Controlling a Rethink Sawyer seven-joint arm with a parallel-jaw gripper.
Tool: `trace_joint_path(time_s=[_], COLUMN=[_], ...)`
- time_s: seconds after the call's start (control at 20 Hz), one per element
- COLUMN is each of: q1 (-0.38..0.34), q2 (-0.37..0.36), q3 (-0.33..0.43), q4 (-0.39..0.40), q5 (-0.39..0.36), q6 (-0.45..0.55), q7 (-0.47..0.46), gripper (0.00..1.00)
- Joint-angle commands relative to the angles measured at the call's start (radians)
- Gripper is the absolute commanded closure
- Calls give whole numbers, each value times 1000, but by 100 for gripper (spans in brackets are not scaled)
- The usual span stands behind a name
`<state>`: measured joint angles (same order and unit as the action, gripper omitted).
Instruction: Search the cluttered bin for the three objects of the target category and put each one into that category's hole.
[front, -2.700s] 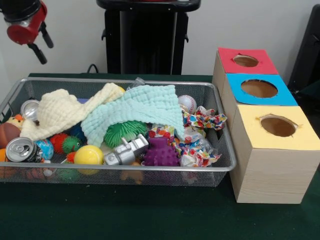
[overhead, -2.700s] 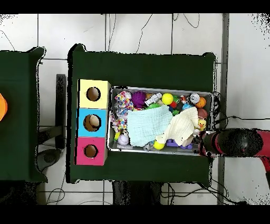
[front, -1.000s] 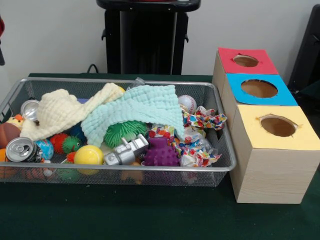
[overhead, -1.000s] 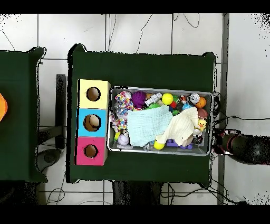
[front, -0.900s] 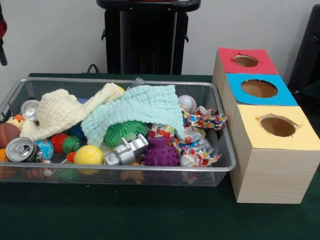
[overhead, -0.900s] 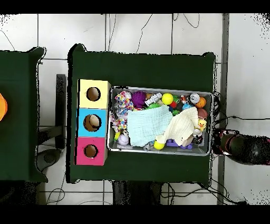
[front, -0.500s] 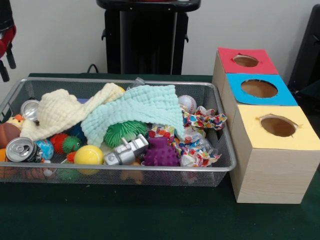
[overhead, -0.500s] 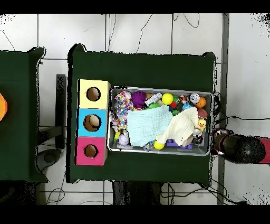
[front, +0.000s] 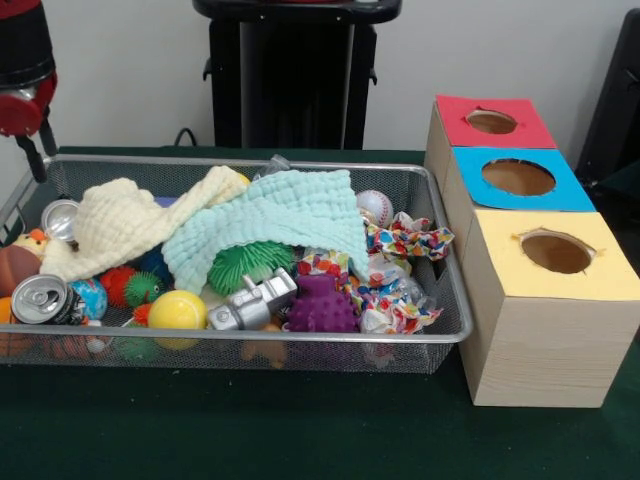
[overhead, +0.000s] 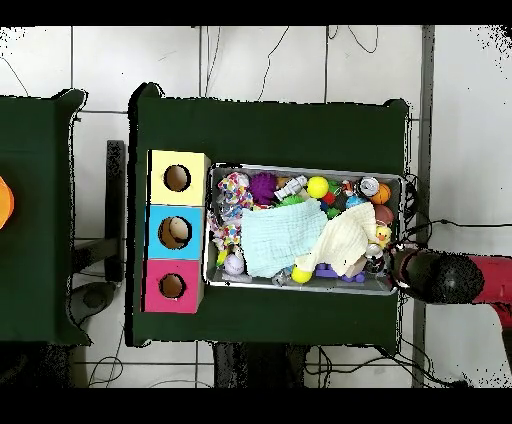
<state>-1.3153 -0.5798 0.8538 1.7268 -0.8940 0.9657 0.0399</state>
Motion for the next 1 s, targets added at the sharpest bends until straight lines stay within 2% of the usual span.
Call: trace_joint_path(time_s=[0.05,0.4,1.0], q1=[25,10,2], q2=[96,177,199], q3=[-90,-110,-101], q4=[-48,-126,-215], q5=[-77,-93,-45], q6=[-71,-83,18], q7=[-19,-77,-178], gripper=[0,0,0])
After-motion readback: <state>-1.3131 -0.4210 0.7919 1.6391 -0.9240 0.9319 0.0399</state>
